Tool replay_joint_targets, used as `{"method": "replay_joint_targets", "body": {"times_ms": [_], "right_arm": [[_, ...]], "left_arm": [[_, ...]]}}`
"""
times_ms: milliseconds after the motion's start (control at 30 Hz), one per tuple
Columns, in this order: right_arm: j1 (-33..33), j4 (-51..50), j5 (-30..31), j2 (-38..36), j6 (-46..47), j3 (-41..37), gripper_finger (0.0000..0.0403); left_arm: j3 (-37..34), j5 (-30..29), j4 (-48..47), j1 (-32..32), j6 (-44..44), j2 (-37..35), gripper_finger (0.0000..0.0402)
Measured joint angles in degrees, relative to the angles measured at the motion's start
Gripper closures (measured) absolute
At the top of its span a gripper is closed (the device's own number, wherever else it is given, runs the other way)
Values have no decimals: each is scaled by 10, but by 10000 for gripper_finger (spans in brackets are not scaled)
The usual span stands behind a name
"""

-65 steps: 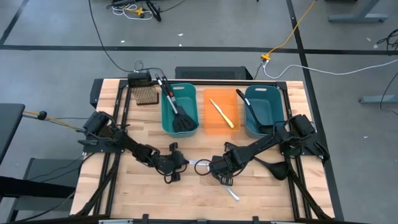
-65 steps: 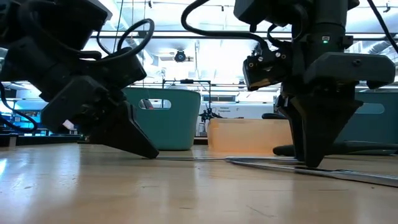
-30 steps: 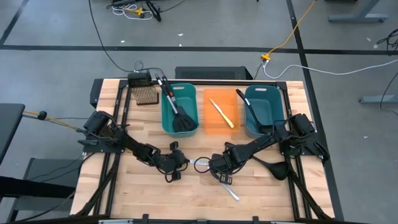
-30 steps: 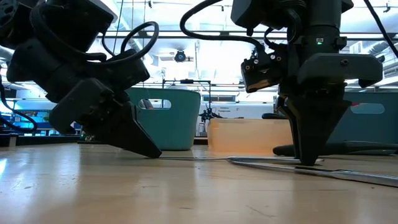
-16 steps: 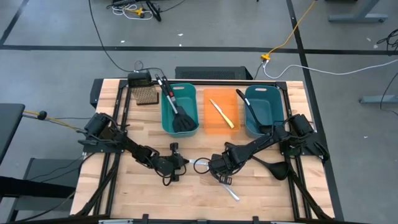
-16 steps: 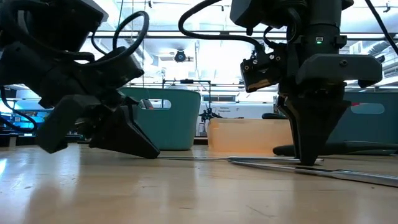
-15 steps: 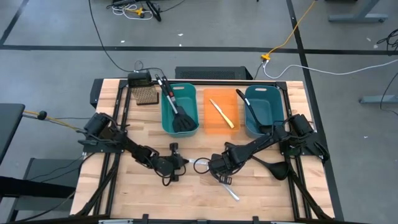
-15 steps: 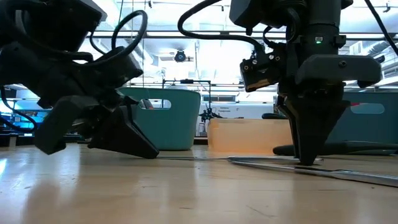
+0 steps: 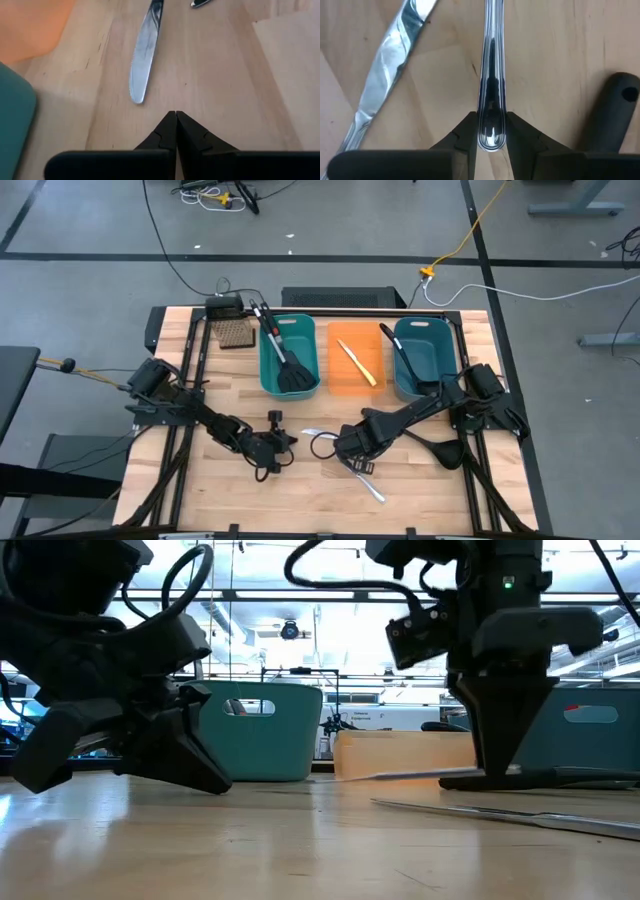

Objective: Pick & Place Kitchen Items
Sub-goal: Put the right silver knife into the orange container

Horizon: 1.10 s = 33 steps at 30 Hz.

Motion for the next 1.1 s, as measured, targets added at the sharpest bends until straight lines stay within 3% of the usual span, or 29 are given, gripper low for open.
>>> {"method": "replay_joint_targets", "body": {"times_ms": [367,600,867,1000,1100], "right_arm": [[14,-79,27,-2,17,59,321],[30,-107,38,-23,31,77,321],[36,-92,82,-70,28,78,321],[36,-77,90,-75,8,78,321],[36,-69,98,-76,-4,78,321]], "left_arm": [[2,-38,-30,-15,6,-16,392],[-30,-90,-50,-46,21,-90,396],[-135,-108,-38,-64,93,-341,398],[-198,-23,17,-30,169,-496,399],[-254,46,60,20,176,-611,400]]}}
